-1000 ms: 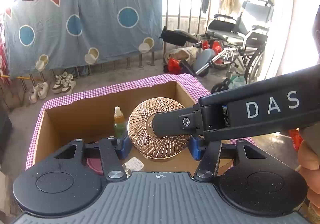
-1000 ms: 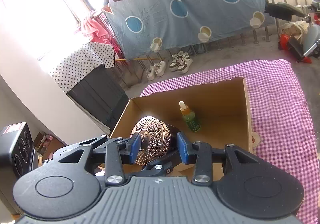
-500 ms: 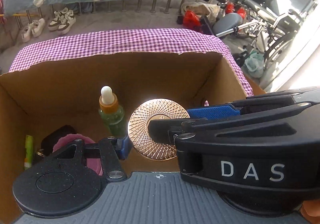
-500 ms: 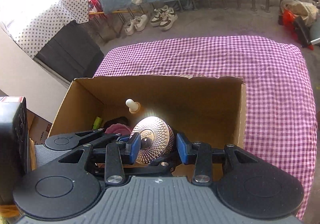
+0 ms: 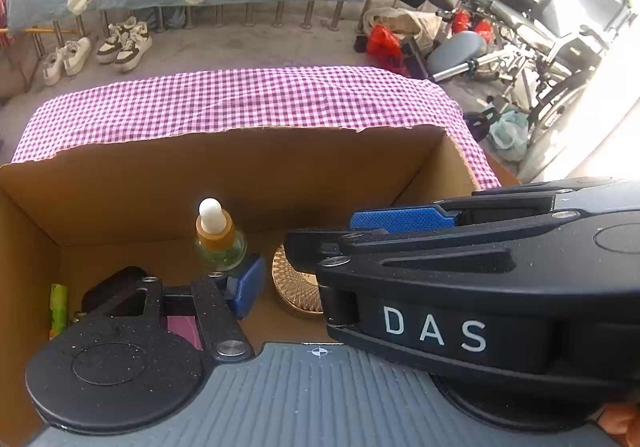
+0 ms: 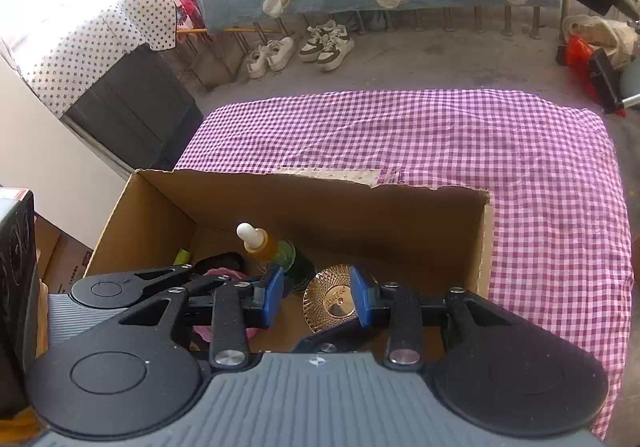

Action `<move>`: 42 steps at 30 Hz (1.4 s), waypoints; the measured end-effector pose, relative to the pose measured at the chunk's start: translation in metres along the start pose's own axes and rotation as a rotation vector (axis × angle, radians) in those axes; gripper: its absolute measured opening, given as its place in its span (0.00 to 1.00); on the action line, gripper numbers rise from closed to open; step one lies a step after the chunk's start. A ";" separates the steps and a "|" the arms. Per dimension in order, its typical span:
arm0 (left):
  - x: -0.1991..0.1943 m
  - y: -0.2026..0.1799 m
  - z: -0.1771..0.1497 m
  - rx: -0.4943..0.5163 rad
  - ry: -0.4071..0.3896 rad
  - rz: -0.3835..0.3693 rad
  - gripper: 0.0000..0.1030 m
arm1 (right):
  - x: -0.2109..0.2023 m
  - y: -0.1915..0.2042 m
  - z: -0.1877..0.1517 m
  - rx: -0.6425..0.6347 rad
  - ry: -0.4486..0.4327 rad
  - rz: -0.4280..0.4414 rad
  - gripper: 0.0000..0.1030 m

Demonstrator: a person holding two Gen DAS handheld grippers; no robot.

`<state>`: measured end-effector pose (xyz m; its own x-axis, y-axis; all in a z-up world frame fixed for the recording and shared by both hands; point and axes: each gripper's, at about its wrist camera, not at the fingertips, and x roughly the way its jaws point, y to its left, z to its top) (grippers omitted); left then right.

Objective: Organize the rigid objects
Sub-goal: 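Carry the gold-lidded jar into the box and open the right gripper, then move the right gripper to the white supplement bottle and close on it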

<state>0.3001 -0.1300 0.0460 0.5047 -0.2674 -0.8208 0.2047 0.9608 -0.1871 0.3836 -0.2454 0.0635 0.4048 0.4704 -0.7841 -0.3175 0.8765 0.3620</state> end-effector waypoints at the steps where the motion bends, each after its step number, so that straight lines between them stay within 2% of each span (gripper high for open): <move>1: -0.010 -0.002 -0.003 0.018 -0.028 0.009 0.62 | -0.008 0.001 -0.001 0.011 -0.018 0.007 0.39; 5: -0.050 -0.010 -0.020 0.072 -0.112 -0.003 0.71 | -0.050 0.008 -0.017 0.039 -0.116 0.048 0.38; 7: -0.073 -0.011 -0.033 0.102 -0.146 -0.004 0.72 | -0.078 0.016 -0.033 0.044 -0.182 0.065 0.39; 10: -0.111 -0.010 -0.058 0.141 -0.192 -0.014 0.75 | -0.119 0.029 -0.064 0.058 -0.278 0.101 0.43; 11: -0.121 -0.009 -0.068 0.157 -0.205 -0.022 0.76 | -0.130 0.033 -0.075 0.064 -0.301 0.115 0.48; 14: -0.150 -0.002 -0.099 0.196 -0.247 -0.023 0.82 | -0.157 0.051 -0.113 0.066 -0.350 0.155 0.51; 18: -0.174 0.014 -0.138 0.201 -0.274 0.019 0.84 | -0.169 0.072 -0.155 0.081 -0.370 0.213 0.61; 23: -0.183 0.045 -0.178 0.151 -0.274 0.105 0.84 | -0.153 0.102 -0.189 0.081 -0.336 0.250 0.61; 29: -0.156 0.071 -0.193 0.137 -0.263 0.215 0.84 | -0.102 0.138 -0.193 0.065 -0.250 0.251 0.61; 34: -0.125 0.090 -0.189 0.114 -0.259 0.211 0.83 | -0.056 0.155 -0.184 0.096 -0.178 0.239 0.61; 38: -0.106 0.103 -0.180 0.091 -0.245 0.203 0.72 | -0.025 0.159 -0.176 0.138 -0.135 0.254 0.59; 42: -0.097 0.111 -0.175 0.069 -0.239 0.192 0.62 | -0.008 0.162 -0.170 0.158 -0.119 0.265 0.50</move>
<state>0.1274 0.0158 0.0104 0.7209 -0.0995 -0.6859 0.1393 0.9902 0.0028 0.1832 -0.1243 0.0426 0.4267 0.6846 -0.5910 -0.2917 0.7227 0.6266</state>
